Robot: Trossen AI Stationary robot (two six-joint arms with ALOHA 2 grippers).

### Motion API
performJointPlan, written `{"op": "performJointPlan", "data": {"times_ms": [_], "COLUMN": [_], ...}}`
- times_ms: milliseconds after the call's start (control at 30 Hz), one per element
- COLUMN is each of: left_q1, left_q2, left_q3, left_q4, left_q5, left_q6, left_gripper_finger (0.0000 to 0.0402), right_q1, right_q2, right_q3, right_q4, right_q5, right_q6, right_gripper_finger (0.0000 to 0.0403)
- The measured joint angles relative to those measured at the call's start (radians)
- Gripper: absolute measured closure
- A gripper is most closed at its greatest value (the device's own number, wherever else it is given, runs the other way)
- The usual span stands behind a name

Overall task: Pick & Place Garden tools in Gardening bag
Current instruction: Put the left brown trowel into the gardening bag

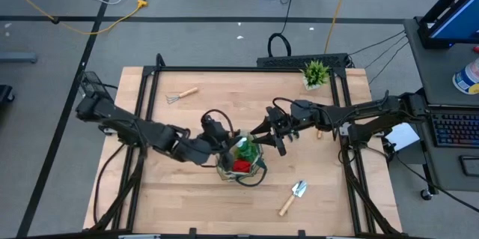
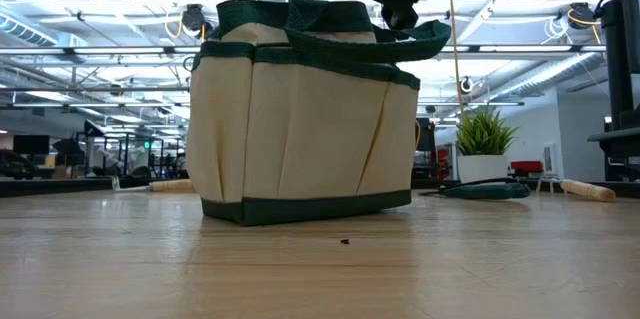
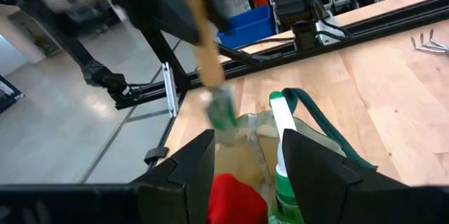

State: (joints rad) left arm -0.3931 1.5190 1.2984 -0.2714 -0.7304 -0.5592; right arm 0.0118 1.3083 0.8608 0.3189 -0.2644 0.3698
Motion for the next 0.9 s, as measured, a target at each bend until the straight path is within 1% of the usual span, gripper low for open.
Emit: {"op": "performJointPlan", "data": {"times_ms": [67,200,367,467,700,900], "left_q1": [0.001,0.001,-0.004,-0.008,-0.022,-0.027], "left_q2": [0.012,0.021,0.031,0.048,0.068,0.068], "left_q3": [0.0,0.0,0.0,0.001,0.0,-0.055], "left_q4": [0.003,-0.042,-0.082,-0.07,-0.077,-0.029], "left_q5": [-0.004,-0.003,-0.018,-0.032,-0.064,-0.079], "left_q6": [0.001,-0.005,-0.027,-0.038,-0.052,-0.084], "left_gripper_finger": [0.0345,0.0345,0.0345,0.0345,0.0345,0.0345], "right_q1": [0.001,0.001,-0.012,-0.035,-0.09,-0.114], "right_q2": [0.0,-0.008,-0.041,-0.069,-0.168,-0.28], "right_q3": [0.0,0.0,0.0,-0.001,-0.001,-0.001], "right_q4": [-0.008,-0.032,-0.106,-0.152,-0.261,-0.436], "right_q5": [0.0,0.0,0.0,0.001,0.001,0.001], "right_q6": [0.001,-0.013,-0.055,-0.081,-0.185,-0.284], "right_gripper_finger": [0.0242,0.0242,0.0248,0.0251,0.0253,0.0262]}}
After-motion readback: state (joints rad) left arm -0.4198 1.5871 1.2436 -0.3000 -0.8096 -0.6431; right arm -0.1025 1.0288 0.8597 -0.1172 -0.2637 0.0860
